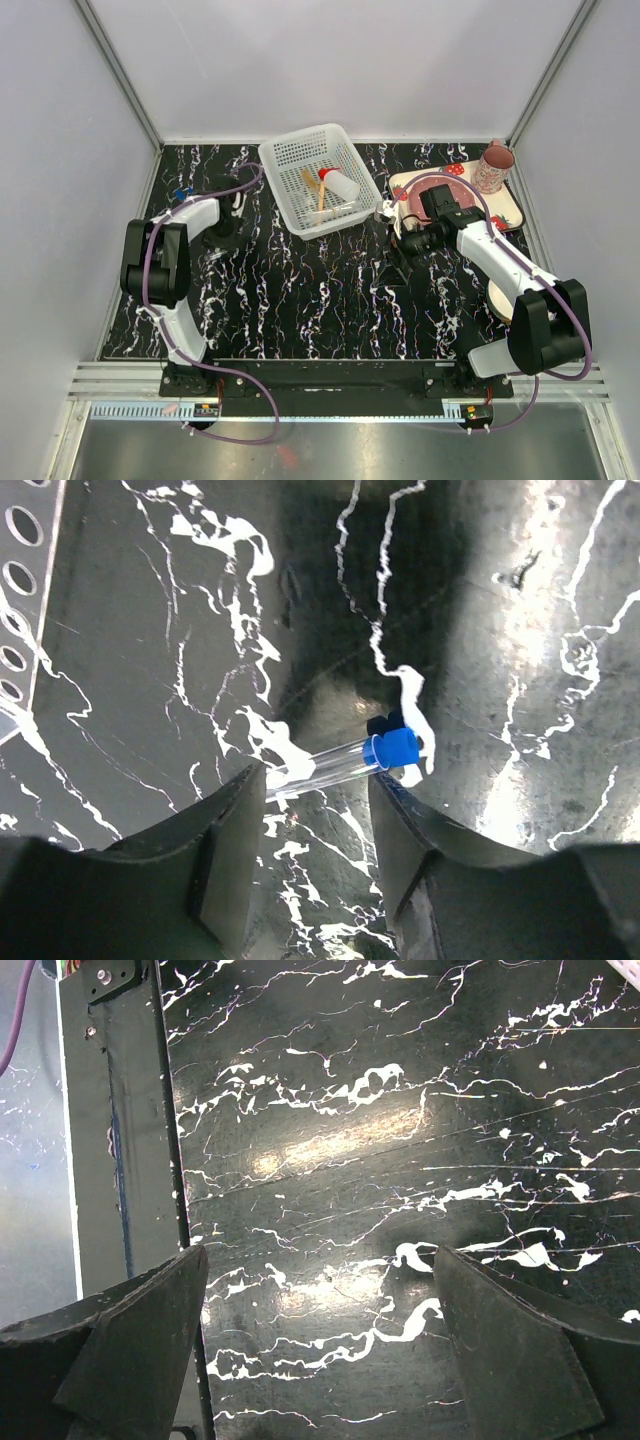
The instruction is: Organize the chemistry lab equipment
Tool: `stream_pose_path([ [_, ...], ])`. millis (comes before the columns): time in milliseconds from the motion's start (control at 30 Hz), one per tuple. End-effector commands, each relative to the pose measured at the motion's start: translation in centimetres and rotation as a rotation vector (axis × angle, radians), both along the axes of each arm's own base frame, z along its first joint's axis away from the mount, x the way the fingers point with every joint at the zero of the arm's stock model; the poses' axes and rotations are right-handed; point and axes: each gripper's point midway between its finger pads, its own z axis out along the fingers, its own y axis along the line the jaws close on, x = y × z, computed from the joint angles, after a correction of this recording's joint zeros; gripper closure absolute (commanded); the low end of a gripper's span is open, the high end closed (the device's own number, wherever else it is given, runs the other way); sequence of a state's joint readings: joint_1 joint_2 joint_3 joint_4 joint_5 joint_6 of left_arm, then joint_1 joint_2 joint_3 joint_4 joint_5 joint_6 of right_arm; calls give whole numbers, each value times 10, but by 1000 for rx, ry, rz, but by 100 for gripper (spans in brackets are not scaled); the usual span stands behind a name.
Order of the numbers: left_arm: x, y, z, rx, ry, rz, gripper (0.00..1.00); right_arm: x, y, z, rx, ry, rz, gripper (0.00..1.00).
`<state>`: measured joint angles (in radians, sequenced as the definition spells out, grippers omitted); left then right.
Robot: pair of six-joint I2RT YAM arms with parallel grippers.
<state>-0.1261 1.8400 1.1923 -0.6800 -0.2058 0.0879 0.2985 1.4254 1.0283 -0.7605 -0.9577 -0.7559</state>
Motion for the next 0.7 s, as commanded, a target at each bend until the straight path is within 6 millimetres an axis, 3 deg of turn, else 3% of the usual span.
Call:
stream_pose_path([
  [0, 15, 4, 1, -89, -19, 30, 52, 4, 2, 16, 38, -39, 16, 0],
  [333, -8, -9, -7, -259, 53, 139, 81, 4, 1, 18, 42, -47, 15, 0],
  [433, -16, -24, 0, -370, 35, 209, 83, 4, 1, 19, 45, -51, 16, 0],
  [467, -16, -20, 8, -411, 0, 249, 84, 4, 1, 19, 45, -49, 15, 0],
  [500, -12, -26, 11, -459, -34, 269, 85, 4, 1, 20, 47, -50, 16, 0],
  [533, -21, -35, 9, -518, -23, 280, 87, 3, 2, 20, 47, -50, 17, 0],
  [600, -16, -45, 24, -608, -97, 305, 89, 3, 2, 19, 49, -45, 20, 0],
  [633, -25, -49, 20, -637, -92, 323, 89, 2, 2, 19, 49, -41, 19, 0],
  [667, -24, -53, 30, -670, -130, 321, 89, 2, 2, 18, 50, -39, 20, 0],
])
